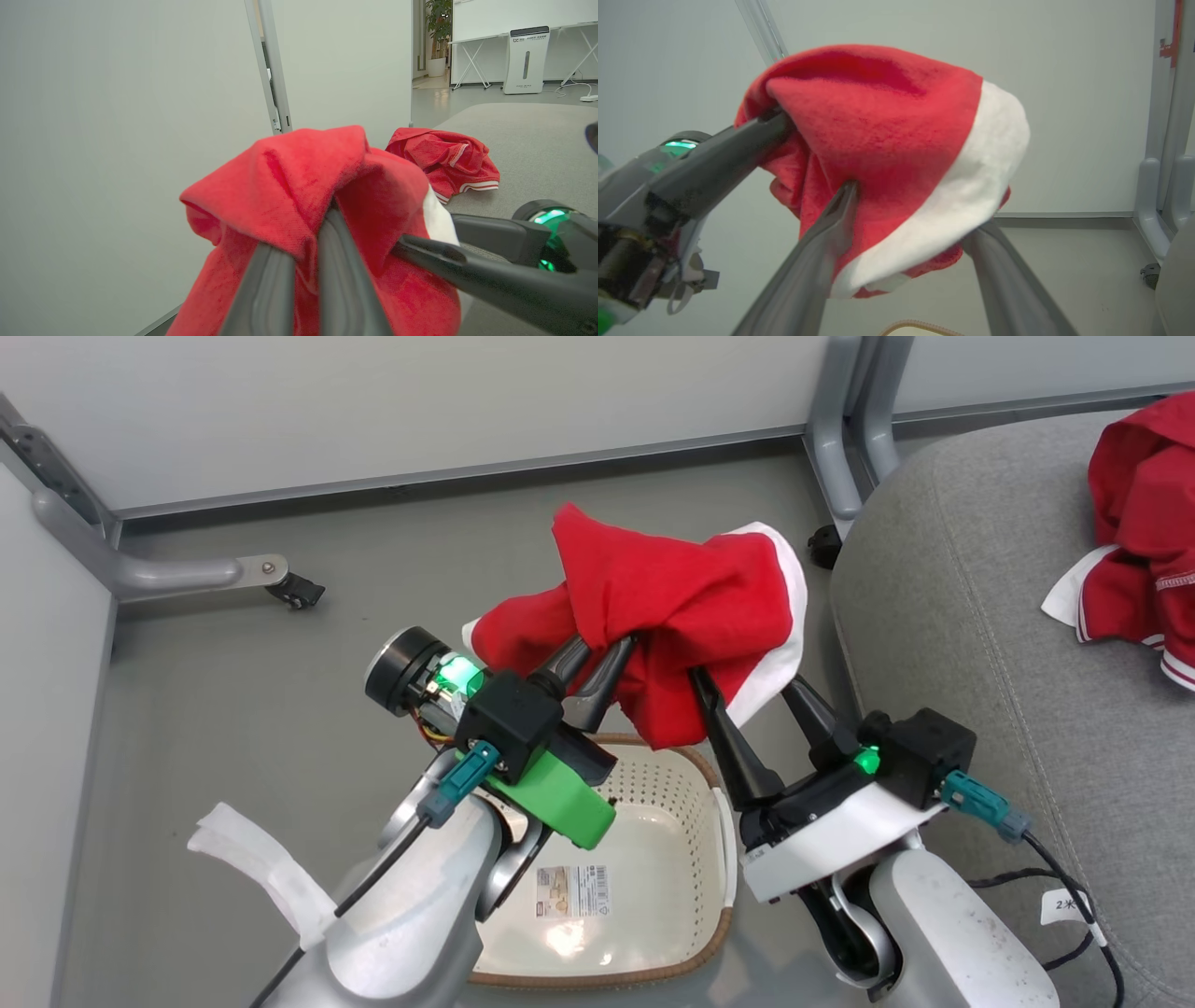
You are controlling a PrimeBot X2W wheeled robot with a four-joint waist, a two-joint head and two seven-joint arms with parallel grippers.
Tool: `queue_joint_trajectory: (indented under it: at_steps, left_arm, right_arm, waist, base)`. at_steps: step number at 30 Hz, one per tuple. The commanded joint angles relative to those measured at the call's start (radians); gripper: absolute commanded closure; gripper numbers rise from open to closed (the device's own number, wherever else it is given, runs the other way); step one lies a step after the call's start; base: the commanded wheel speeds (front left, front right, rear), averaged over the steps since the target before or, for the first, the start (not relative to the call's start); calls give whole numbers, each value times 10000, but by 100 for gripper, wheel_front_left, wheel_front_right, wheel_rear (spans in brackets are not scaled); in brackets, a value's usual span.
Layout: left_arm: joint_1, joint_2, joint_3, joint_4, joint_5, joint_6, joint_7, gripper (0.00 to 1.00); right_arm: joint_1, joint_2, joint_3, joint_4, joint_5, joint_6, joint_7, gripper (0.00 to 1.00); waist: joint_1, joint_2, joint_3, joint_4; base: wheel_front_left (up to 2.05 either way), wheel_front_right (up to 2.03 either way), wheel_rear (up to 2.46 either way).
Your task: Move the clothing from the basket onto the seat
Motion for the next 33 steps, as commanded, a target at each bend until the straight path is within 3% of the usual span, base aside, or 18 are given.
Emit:
queue_joint_trajectory:
  at_steps: [1,7,8,9,27,28,29,30,31,33]
  left_arm:
    - [-84,-15,-18,11,-11,-38,-35,100]
    - [-72,-65,-159,63,-53,-44,-35,100]
    - [-79,-72,-176,68,-62,-45,-35,100]
    - [-89,-84,-203,74,-80,-46,-35,100]
    - [-193,-32,-336,348,-154,-50,-35,100]
    - [-203,-34,-328,385,-141,-50,-35,60]
    - [-209,-38,-324,402,-142,-50,-35,57]
    - [-210,-45,-331,419,-152,-50,-35,69]
    - [-211,-48,-338,428,-156,-50,-35,70]
    - [-213,-36,-340,449,-129,-50,-35,53]
  right_arm:
    - [-166,-29,89,-68,45,-5,-23,0]
    - [-330,-31,241,-39,-23,-5,-23,0]
    - [-339,-32,246,-20,-41,-7,-23,13]
    - [-341,-32,238,-9,-57,-7,-23,100]
    - [-348,-31,114,-101,-140,-7,-22,100]
    - [-347,-31,93,-112,-143,-7,-22,100]
    - [-348,-31,76,-115,-149,-7,-22,100]
    - [-348,-31,52,-123,-157,-7,-22,100]
    - [-351,-31,32,-127,-161,-7,-22,100]
    - [-364,-32,-17,-128,-175,-5,-22,100]
  waist:
    - [0,0,21,26]
    - [0,0,105,120]
    - [0,0,111,136]
    - [0,0,115,155]
    - [0,0,207,85]
    - [0,0,212,86]
    - [0,0,216,87]
    - [0,0,218,91]
    - [0,0,223,94]
    - [0,0,234,97]
  base:
    - [0,0,0]
    - [0,0,0]
    - [0,0,0]
    - [0,0,0]
    - [0,0,0]
    - [0,0,0]
    - [0,0,0]
    - [0,0,0]
    - [0,0,0]
    - [0,0,0]
